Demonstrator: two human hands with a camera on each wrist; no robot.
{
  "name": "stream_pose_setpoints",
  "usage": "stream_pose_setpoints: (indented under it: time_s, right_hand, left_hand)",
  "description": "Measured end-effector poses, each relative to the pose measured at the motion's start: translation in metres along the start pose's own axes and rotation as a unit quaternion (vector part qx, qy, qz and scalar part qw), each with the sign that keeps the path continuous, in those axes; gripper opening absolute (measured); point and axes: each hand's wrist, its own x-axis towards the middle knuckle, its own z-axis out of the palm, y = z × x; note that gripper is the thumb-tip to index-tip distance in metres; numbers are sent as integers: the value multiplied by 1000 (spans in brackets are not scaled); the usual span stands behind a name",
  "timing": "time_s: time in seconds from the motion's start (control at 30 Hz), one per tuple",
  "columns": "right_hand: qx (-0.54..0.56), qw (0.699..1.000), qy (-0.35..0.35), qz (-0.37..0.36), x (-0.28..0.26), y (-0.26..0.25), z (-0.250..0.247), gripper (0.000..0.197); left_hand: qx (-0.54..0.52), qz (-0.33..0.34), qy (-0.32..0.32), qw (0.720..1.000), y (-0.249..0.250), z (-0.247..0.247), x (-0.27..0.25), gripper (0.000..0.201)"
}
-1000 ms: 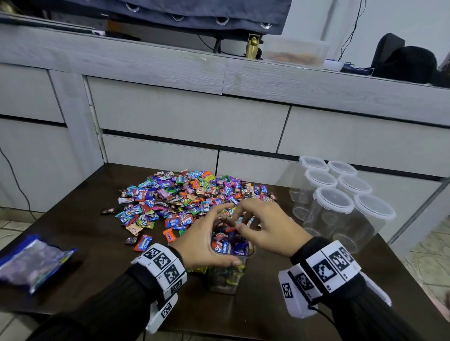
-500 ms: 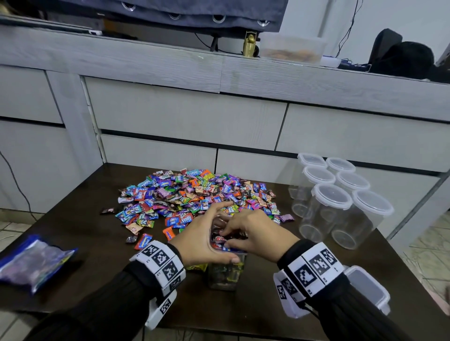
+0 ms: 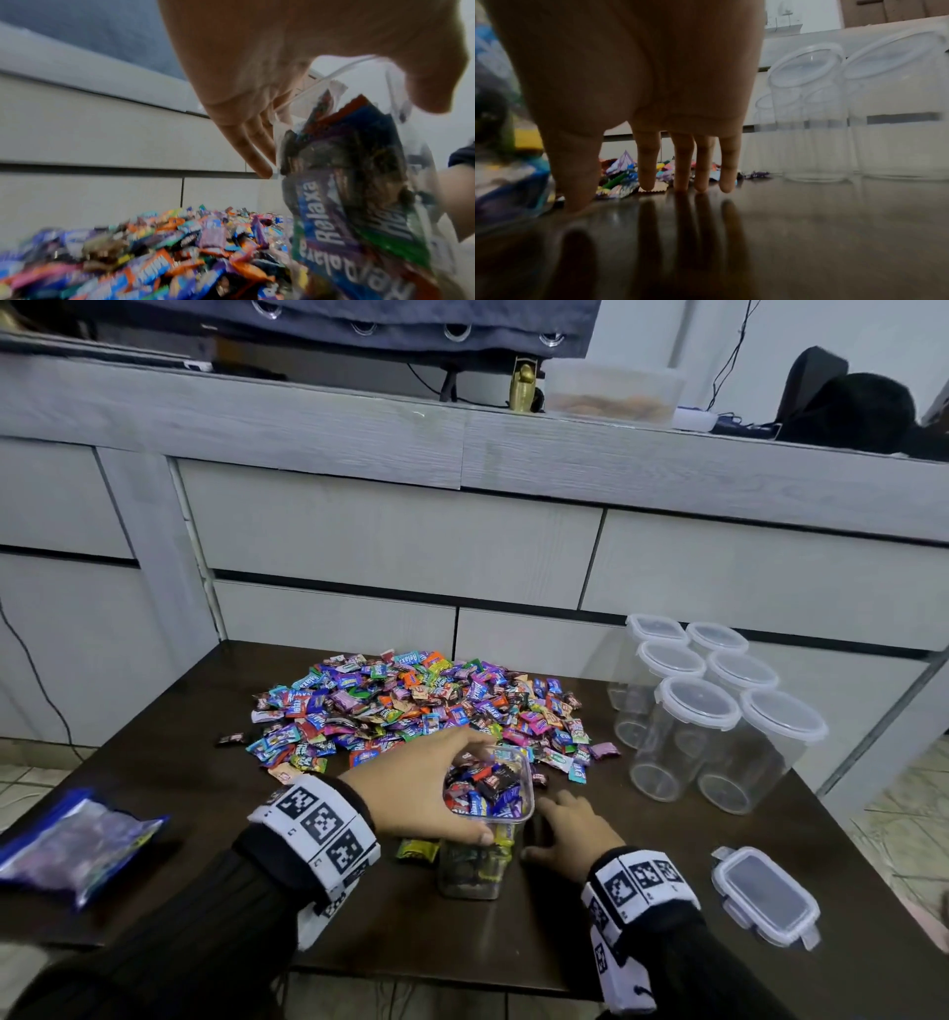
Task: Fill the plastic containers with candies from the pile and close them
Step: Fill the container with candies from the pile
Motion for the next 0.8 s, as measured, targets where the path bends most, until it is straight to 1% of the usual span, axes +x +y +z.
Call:
stream_pose_setpoints:
  time_s: [0.07, 0.13, 0.23, 0.4, 0.63, 0.7, 0.8]
  right_hand:
    - [0, 1000, 2, 7, 1, -2, 5, 62]
    - [4, 1000, -1, 10, 3, -2, 4, 63]
    - [6, 1000, -9, 14, 3, -1, 3, 61]
    - [16, 1000, -14, 16, 3, 0, 0, 60]
    - [24, 999, -20, 19, 4, -2, -4, 60]
    - [28, 999, -19, 18, 4, -3, -4, 59]
    - [31, 999, -23, 18, 4, -3, -4, 59]
  left_hand:
    - [62, -4, -16, 998, 5, -5, 2, 101]
    - [93, -6, -26, 995, 9, -9, 1, 99]
    - [102, -16, -37, 994, 9, -19, -9, 90]
    - [102, -51, -38, 993, -13, -40, -46, 80]
    - [102, -149, -52, 982, -58, -90, -105, 78]
    - [113, -180, -44, 976, -70, -103, -117, 78]
    - [99, -210, -20, 972, -84, -113, -130, 85]
